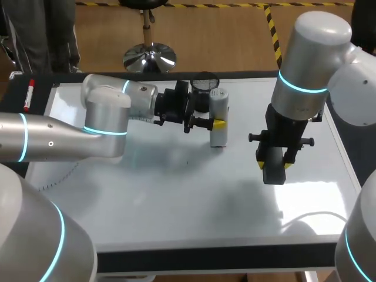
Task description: Pick up the inspection probe, press it on each red-marked spot on the whiteboard one by one, put down the probe, pick up the eraser, and wipe off all the red marks.
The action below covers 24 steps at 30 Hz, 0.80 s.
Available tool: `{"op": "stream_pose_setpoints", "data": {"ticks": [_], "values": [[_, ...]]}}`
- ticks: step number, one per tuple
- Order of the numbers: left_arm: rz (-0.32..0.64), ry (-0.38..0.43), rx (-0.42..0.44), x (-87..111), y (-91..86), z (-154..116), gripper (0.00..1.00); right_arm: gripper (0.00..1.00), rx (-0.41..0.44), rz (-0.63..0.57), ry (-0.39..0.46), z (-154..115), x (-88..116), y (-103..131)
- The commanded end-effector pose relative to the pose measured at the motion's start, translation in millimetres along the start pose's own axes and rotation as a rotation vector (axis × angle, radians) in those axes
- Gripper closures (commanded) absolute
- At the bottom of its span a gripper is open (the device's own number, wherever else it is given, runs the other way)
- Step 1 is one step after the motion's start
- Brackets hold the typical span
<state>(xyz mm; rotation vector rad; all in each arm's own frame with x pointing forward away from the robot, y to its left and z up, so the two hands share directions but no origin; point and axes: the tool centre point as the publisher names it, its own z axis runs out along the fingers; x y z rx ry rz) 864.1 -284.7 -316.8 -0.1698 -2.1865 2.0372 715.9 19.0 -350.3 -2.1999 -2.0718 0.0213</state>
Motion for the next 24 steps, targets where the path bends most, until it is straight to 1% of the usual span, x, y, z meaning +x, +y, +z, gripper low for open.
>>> {"op": "stream_pose_setpoints", "data": {"ticks": [1,12,18,24], "values": [[-0.001,0.000,0.009,-1.2,4.8,2.8,1.00,1.00,-0.001,-0.002,0.001,-1.3,-1.0,-0.3],[-0.013,-0.001,0.008,-1.6,8.7,4.3,1.00,1.00,-0.001,-0.002,0.001,-1.3,-1.0,-0.3],[-0.016,-0.003,-0.009,-1.9,8.3,4.3,1.00,1.00,-0.001,-0.002,0.001,-1.3,-1.0,-0.3],[-0.020,0.006,-0.024,-2.4,8.3,9.7,1.00,1.00,-0.001,-0.002,0.001,-1.3,-1.0,-0.3]]}}
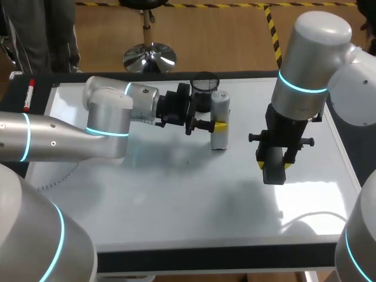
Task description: Pick up the inspection probe, press it on each red-marked spot on the whiteboard one by one, put down the probe, pick up the eraser, and wipe off all the red marks.
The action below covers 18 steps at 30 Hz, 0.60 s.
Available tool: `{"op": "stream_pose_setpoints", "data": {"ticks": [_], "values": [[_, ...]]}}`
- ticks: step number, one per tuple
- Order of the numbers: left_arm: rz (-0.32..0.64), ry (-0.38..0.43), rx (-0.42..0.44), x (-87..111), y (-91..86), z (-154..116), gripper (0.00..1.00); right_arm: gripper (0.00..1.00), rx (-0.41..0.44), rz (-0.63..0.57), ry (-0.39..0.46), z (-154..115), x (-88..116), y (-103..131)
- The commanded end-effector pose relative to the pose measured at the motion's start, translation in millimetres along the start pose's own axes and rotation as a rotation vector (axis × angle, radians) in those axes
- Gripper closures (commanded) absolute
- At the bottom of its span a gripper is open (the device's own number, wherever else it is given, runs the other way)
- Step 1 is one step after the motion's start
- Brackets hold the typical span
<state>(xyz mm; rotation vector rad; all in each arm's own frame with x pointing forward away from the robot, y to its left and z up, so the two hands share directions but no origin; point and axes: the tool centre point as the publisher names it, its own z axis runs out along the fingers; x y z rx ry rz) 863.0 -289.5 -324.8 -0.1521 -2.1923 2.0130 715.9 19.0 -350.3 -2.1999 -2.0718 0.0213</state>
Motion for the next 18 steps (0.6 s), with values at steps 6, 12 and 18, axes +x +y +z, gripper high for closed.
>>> {"op": "stream_pose_setpoints", "data": {"ticks": [6,12,18], "values": [[-0.004,0.004,-0.020,-1.8,1.2,7.2,1.00,1.00,-0.001,-0.002,0.001,-1.3,-1.0,-0.3],[-0.006,0.000,-0.019,-1.2,2.3,6.8,1.00,1.00,-0.001,-0.002,0.001,-1.3,-1.0,-0.3],[-0.003,-0.009,-0.014,1.0,3.8,5.5,1.00,1.00,-0.001,-0.002,0.001,-1.3,-1.0,-0.3]]}}
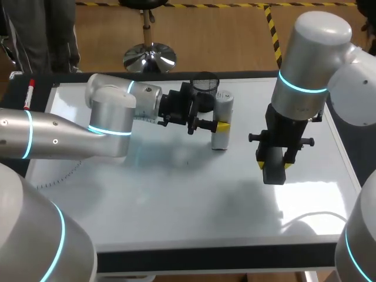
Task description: Pick up the inspection probe, press it on each red-marked spot on the whiteboard one by one, put down the probe, pick up the eraser, and wipe off all the red marks.
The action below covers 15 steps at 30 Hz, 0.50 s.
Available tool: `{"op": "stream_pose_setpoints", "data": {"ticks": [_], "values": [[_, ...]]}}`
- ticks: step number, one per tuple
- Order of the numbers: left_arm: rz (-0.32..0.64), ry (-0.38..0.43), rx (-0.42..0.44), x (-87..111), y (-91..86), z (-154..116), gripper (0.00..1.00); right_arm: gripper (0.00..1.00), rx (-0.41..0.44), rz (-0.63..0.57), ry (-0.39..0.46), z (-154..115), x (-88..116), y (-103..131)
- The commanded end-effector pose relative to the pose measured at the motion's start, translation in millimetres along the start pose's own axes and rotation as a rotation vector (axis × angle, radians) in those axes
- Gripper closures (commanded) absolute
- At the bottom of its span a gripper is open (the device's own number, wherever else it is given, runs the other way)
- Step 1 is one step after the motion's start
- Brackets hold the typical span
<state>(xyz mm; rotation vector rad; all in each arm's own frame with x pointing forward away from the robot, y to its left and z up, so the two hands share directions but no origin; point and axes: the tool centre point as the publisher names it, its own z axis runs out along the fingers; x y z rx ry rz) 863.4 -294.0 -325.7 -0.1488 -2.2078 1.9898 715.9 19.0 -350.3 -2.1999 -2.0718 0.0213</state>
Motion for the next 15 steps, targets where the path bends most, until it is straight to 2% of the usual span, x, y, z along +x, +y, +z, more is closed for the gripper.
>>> {"op": "stream_pose_setpoints", "data": {"ticks": [1,15], "values": [[0.003,-0.011,0.005,2.6,3.8,1.1,1.00,1.00,-0.001,-0.002,0.001,-1.3,-1.0,-0.3],[-0.012,-0.003,0.028,4.3,6.6,1.8,1.00,1.00,-0.001,-0.002,0.001,-1.3,-1.0,-0.3]]}}
